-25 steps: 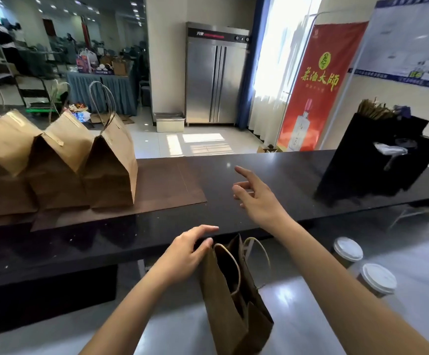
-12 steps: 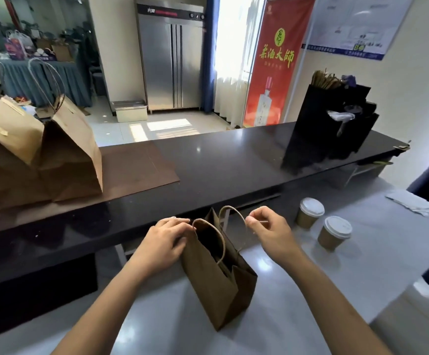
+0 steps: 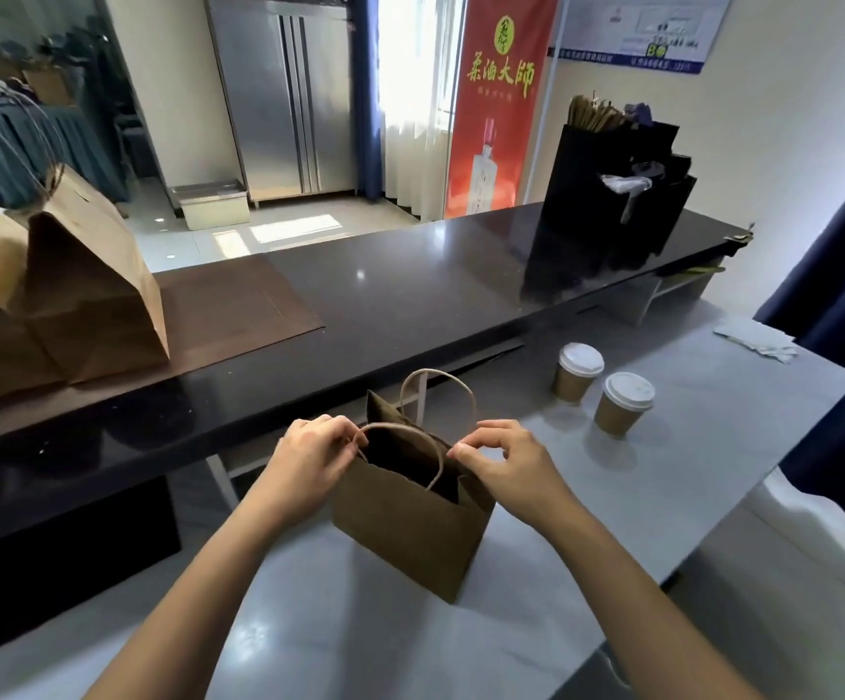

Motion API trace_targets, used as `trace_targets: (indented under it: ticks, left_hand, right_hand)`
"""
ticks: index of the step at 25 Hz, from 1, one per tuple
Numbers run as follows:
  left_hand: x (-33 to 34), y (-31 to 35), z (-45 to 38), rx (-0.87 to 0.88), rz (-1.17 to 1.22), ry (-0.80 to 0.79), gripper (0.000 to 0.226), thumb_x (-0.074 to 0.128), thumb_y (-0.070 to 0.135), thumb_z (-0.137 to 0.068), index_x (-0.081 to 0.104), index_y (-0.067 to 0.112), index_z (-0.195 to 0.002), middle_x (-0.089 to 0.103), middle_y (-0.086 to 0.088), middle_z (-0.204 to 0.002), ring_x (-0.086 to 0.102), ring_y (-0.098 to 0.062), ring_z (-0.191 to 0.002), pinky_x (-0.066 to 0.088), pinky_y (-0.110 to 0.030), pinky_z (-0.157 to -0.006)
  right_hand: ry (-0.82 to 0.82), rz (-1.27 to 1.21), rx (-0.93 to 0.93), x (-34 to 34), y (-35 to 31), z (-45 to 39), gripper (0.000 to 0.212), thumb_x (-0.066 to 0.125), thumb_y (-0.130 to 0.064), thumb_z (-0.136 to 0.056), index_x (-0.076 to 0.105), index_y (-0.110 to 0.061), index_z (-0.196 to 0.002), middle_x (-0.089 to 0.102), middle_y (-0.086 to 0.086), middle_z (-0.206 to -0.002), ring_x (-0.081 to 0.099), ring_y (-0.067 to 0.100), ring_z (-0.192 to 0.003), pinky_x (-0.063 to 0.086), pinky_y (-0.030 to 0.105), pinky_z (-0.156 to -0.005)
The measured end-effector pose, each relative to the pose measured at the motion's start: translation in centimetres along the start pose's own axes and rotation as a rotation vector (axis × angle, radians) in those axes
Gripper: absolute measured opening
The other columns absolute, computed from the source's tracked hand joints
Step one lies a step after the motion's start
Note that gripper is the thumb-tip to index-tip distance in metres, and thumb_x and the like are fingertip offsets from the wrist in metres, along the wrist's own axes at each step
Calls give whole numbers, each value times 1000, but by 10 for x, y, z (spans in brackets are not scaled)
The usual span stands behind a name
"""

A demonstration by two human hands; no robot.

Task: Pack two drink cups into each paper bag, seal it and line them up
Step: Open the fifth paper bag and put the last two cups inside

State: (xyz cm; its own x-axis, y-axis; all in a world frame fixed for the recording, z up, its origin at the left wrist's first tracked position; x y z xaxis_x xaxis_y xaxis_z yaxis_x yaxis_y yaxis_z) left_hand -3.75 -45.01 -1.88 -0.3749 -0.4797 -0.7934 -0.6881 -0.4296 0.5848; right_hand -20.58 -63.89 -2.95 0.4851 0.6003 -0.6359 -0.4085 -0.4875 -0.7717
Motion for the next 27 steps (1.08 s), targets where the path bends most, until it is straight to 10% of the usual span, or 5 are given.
trace_targets:
  ticks: [11,15,27]
  left_hand:
    - [3,2,8,-89,91,-150,40,63,7,-91,67,30,-122,67,7,-121,61,-3,-97,42,-3,-75]
    - [13,1,16,-85,94,-266,57,62,7,-91,52,29,-142,36,3,-158,35,-18,-144,34,-29,-116]
    - [38,32,32,56,119,-310,79,66,9,-88,30,40,-151,17,-3,-166,22,-26,-150,28,-40,-119]
  right_hand:
    - [-55,200,188,17,13,21,51,69,-34,-91,56,-31,-140,42,1,-140,56,15,-107,50,25,-94]
    - [-61,168,229,13,17,26,65,66,-22,-94,40,-31,-153,39,2,-154,51,23,-130,49,31,-101]
    - [60,10,219,-17,51,64,77,56,-6,-94,28,-38,-158,36,-2,-161,39,22,-143,36,23,-97]
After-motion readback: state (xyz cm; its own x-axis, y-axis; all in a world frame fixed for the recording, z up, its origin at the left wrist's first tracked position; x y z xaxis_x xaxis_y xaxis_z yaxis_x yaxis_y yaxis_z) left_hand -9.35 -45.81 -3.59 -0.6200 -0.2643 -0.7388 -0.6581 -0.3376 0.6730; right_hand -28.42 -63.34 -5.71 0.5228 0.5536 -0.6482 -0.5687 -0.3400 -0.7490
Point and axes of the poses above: each hand's wrist, its own z-axis away from the middle knuckle, its own x-axis out of the palm, y = z × x, the point moved 6 cm from there along -z, towards the middle knuckle
